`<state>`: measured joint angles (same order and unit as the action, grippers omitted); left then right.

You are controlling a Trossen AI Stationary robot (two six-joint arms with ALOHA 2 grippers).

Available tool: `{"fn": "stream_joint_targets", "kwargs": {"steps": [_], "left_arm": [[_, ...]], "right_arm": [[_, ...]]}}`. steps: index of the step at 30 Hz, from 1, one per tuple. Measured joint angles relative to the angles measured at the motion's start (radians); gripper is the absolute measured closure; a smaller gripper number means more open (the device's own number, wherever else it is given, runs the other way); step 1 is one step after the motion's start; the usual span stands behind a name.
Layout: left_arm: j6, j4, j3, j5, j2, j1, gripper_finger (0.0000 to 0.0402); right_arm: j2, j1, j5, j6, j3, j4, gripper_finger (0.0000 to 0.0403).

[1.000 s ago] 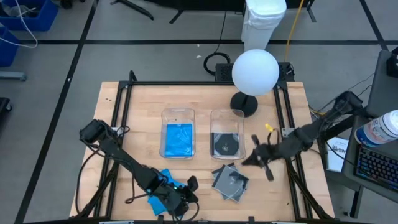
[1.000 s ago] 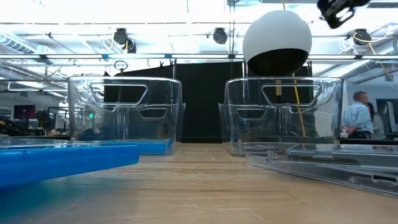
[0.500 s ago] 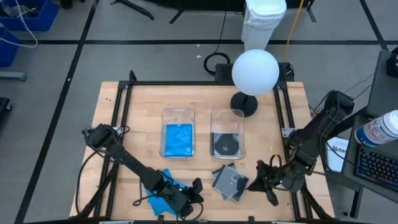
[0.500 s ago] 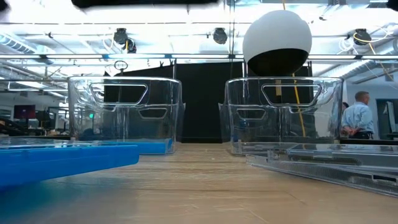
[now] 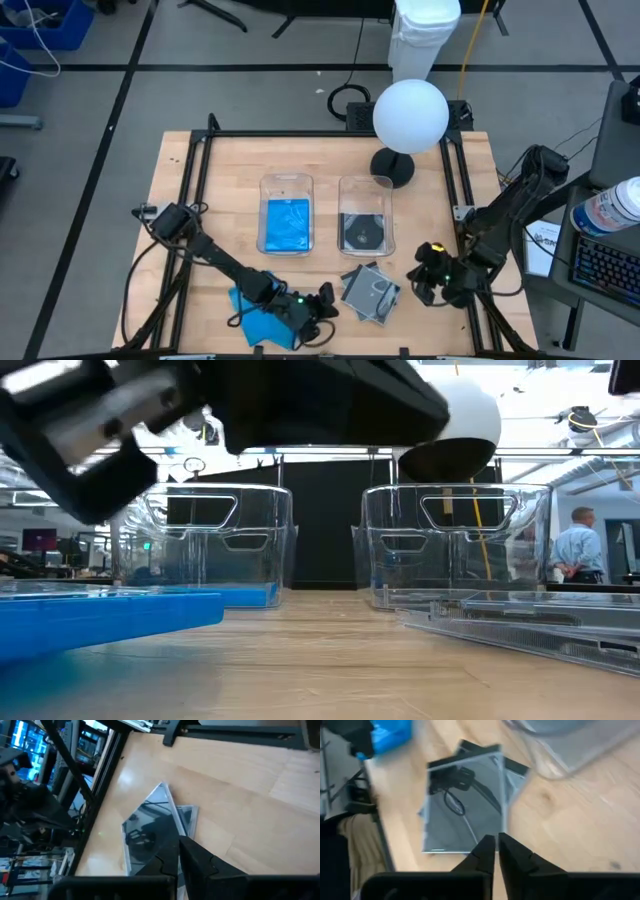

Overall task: Pick & place jewel cases by type
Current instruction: Put the black CD case into the right transparent bin

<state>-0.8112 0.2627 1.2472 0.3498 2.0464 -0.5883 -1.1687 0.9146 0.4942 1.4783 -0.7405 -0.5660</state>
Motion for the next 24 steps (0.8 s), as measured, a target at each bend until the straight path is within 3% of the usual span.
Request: {"fn": "stream_joint_targets", "kwargs": {"steps": [7, 13, 18, 24], "left_arm": [[0.002, 0.0, 0.0, -0.116, 0.001, 0.027, 0.0395], [0.002, 0.024, 0.0, -0.124, 0.001, 0.028, 0.0358], [0.001, 0.032, 0.0, -0.138, 0.001, 0.032, 0.0331], [-0.032, 0.053, 0.0, -0.14, 0.024, 0.032, 0.0325]], "right_arm": [[0.004, -0.013, -0.093, 0.138, 0.149, 0.154, 0.0282], [0.004, -0.012, -0.154, 0.195, 0.285, 0.378, 0.0207], [0.004, -0.013, -0.153, 0.221, 0.381, 0.543, 0.0179], [0.004, -0.03, -0.127, 0.2, 0.42, 0.615, 0.0176]]}}
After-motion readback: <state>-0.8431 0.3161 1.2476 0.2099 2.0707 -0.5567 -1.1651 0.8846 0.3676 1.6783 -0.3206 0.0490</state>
